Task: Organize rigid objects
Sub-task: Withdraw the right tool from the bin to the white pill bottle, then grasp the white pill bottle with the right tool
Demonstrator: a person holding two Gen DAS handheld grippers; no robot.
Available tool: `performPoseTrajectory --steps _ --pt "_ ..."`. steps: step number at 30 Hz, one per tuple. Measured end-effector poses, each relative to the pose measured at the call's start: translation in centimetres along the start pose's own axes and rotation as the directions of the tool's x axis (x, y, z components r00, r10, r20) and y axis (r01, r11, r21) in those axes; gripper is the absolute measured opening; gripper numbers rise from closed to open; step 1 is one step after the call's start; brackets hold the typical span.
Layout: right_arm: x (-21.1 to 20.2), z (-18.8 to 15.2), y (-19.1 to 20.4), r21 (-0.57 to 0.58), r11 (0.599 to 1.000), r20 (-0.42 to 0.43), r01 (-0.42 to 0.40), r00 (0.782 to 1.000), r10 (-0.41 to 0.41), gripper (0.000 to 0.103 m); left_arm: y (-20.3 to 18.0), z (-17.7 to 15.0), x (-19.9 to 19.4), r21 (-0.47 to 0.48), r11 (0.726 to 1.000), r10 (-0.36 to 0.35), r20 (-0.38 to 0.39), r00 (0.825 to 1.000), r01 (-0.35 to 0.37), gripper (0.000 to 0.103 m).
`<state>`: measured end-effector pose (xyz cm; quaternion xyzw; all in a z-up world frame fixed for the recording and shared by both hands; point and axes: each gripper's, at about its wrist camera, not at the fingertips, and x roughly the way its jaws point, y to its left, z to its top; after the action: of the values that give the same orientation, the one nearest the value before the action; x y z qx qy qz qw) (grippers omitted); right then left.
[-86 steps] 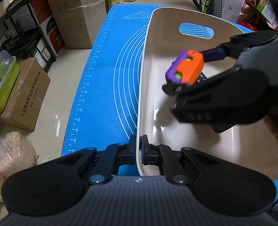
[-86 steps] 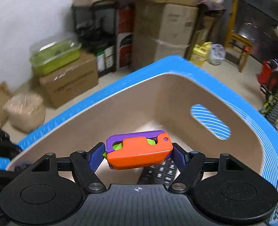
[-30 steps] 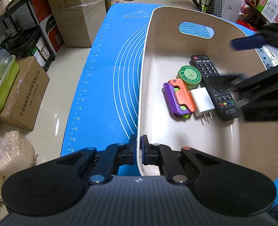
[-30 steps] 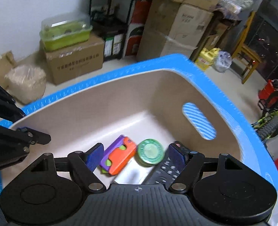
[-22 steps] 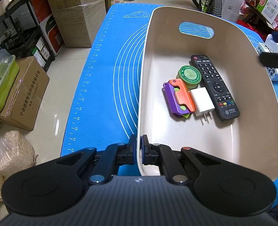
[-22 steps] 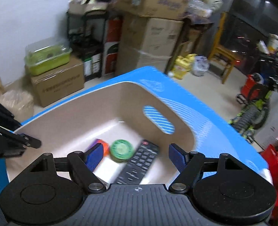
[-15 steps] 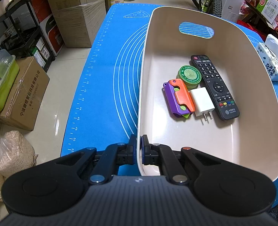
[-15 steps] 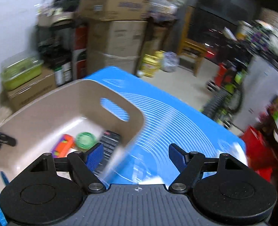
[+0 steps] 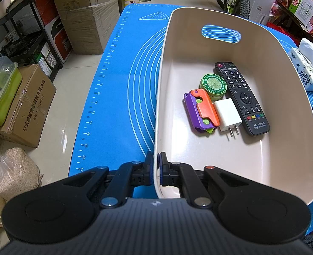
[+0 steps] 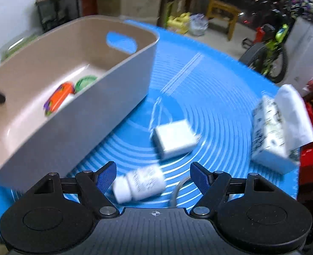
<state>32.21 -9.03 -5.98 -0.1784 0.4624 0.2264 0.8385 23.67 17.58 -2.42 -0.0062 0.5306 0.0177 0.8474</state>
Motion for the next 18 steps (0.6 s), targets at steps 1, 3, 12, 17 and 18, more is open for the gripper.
performPoseTrajectory --steps 1,3,12,17,18 --pt "0.4 0.0 0.4 -0.01 1.0 -0.013 0.004 1.0 -0.004 0.081 0.0 0.0 0.0 0.0 1.0 0.0 0.0 1.0 0.0 0.007" --pt "1.2 -0.3 1.0 -0.021 1.0 -0.027 0.001 1.0 -0.001 0.081 0.1 0.0 -0.1 0.0 1.0 -0.001 0.0 1.0 0.001 0.007" --pt "2.4 -0.6 1.7 -0.053 0.999 -0.059 -0.002 0.998 -0.001 0.078 0.0 0.0 0.0 -0.001 1.0 -0.001 0.0 1.0 0.001 0.007" --pt "2.1 -1.0 1.5 -0.032 0.999 -0.072 0.01 0.997 -0.013 0.078 0.0 0.0 0.0 0.0 1.0 0.0 0.0 1.0 0.0 0.007" --pt "2.0 -1.2 1.5 -0.025 1.0 -0.07 0.005 0.998 -0.006 0.079 0.0 0.0 -0.1 0.001 1.0 0.001 0.0 1.0 -0.001 0.007"
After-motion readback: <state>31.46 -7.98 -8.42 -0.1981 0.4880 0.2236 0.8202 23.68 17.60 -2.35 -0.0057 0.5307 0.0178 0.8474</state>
